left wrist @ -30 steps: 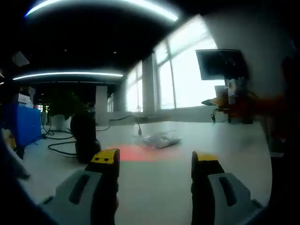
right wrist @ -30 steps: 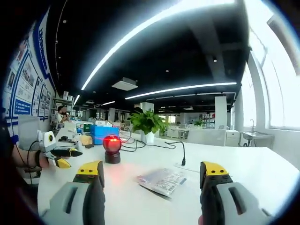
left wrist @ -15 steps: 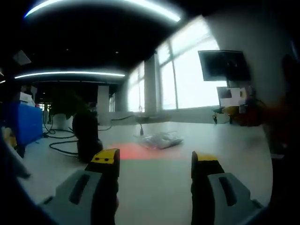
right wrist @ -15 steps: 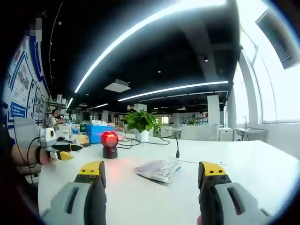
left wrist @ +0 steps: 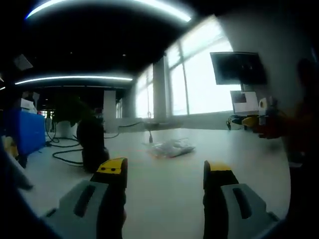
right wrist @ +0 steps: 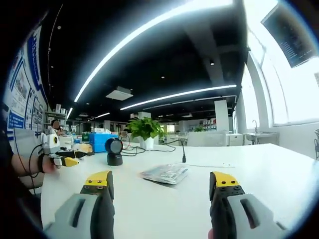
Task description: Clip sheet goods on table flip sheet goods clip sheet goods scan sheet goods put sheet goods back to table
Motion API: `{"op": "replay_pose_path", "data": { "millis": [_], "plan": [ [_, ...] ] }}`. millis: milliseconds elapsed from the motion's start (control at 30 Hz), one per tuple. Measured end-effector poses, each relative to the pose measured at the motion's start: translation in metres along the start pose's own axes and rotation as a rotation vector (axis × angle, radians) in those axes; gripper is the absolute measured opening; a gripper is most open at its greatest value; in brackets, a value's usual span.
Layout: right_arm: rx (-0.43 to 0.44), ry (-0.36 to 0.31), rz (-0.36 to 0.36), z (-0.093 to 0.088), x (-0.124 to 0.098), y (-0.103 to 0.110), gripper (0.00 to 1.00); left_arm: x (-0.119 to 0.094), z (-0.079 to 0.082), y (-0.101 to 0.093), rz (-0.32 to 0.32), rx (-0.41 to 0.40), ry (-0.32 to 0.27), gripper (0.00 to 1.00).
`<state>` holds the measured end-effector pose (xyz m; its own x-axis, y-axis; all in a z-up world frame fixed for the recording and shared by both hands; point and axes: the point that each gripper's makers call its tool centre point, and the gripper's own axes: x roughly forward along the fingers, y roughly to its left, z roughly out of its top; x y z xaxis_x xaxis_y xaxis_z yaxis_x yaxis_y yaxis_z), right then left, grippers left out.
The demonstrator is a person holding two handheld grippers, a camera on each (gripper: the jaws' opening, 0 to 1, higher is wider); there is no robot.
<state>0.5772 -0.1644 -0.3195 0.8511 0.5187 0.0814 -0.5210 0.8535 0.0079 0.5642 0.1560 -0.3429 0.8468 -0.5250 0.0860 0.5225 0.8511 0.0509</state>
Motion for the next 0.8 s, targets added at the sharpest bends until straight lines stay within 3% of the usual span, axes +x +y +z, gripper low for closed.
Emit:
{"op": "replay_pose_path", "data": {
  "millis": [267,667,800],
  "plan": [
    [-0.002,-0.003,-0.032,-0.013,-0.006,0.001,0.72,0.0,0.0,-0.001,-0.001,0.008,0.0,0.54],
    [-0.016,-0.035,-0.051,-0.011,-0.012,-0.002,0.71,0.0,0.0,0.0,0.009,0.008,0.0,0.54],
    [-0.039,-0.087,-0.073,-0.002,-0.02,-0.007,0.68,-0.001,0.0,0.001,0.011,0.006,0.001,0.54]
  ]
}}
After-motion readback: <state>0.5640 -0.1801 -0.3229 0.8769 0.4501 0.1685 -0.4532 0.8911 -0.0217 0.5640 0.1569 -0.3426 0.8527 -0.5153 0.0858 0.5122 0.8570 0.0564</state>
